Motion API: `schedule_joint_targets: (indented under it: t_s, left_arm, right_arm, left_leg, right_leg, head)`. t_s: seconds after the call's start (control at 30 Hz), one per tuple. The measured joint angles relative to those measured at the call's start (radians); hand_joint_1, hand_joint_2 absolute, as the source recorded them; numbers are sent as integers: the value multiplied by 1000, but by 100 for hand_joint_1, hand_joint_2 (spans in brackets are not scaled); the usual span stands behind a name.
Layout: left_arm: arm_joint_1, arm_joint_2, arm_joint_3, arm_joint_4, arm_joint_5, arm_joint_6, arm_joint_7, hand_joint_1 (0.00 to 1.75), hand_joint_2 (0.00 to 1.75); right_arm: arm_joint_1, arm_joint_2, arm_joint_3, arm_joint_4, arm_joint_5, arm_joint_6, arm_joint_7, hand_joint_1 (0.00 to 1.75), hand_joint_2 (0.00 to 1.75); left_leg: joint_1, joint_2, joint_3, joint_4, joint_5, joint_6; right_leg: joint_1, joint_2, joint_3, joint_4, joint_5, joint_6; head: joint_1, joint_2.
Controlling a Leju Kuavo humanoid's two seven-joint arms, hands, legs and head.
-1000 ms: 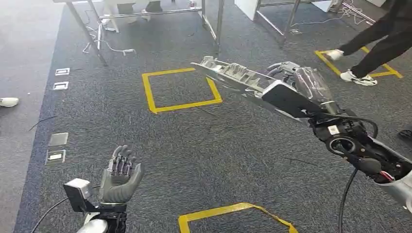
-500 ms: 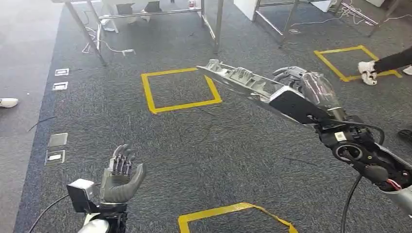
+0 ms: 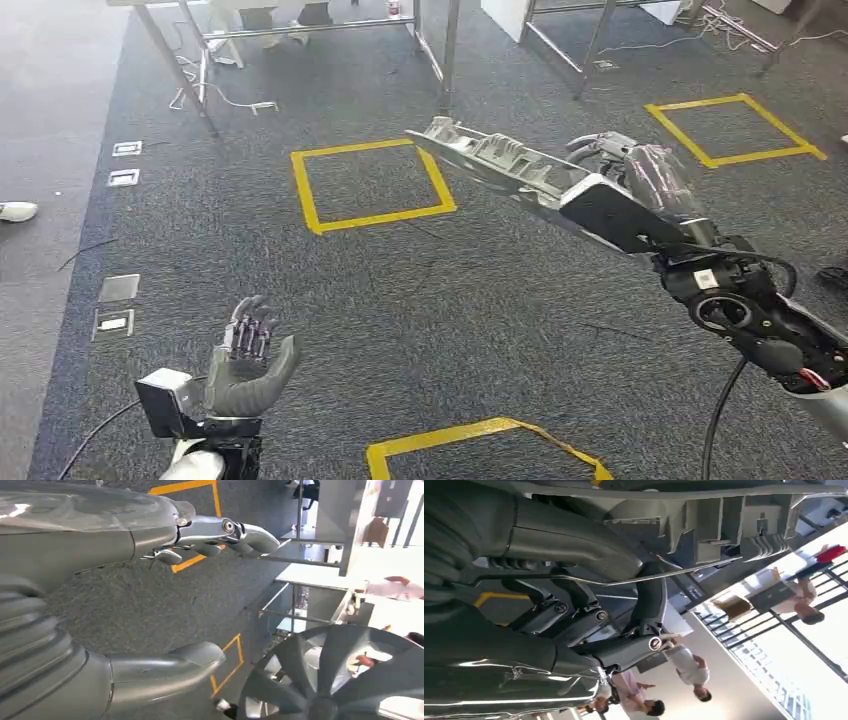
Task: Take the parts from the cabinet and place them on the table.
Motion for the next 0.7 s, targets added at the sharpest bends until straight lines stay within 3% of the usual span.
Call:
schedule_joint_targets:
  t_s: [0.37, 0.6, 0.7]
  left_arm:
    - [4, 0, 0, -8, -5, -4, 10, 0, 175]
    - [3, 2, 0, -8, -9, -18, 10, 0, 175]
    - [3, 2, 0, -8, -9, -26, 10, 0, 175]
  right_arm:
    - [-24, -3, -8, -30, 15, 13, 27, 175, 175]
    - [-56, -11, -24, -67, 19, 30, 54, 175, 175]
    - [-67, -19, -32, -87, 20, 36, 67, 175, 175]
  left_leg:
    - [0, 0, 0, 0, 0, 0]
    - [-6, 0, -2, 9, -6, 8]
    - [-9, -1, -4, 11, -9, 14]
  right_leg:
    - [0, 0, 0, 0, 0, 0]
    - [-2, 0, 2, -1, -1, 4]
    - [-4, -4, 4, -2, -1, 11]
  head:
    - [0, 0]
    - [-3, 0]
    - [-3, 0]
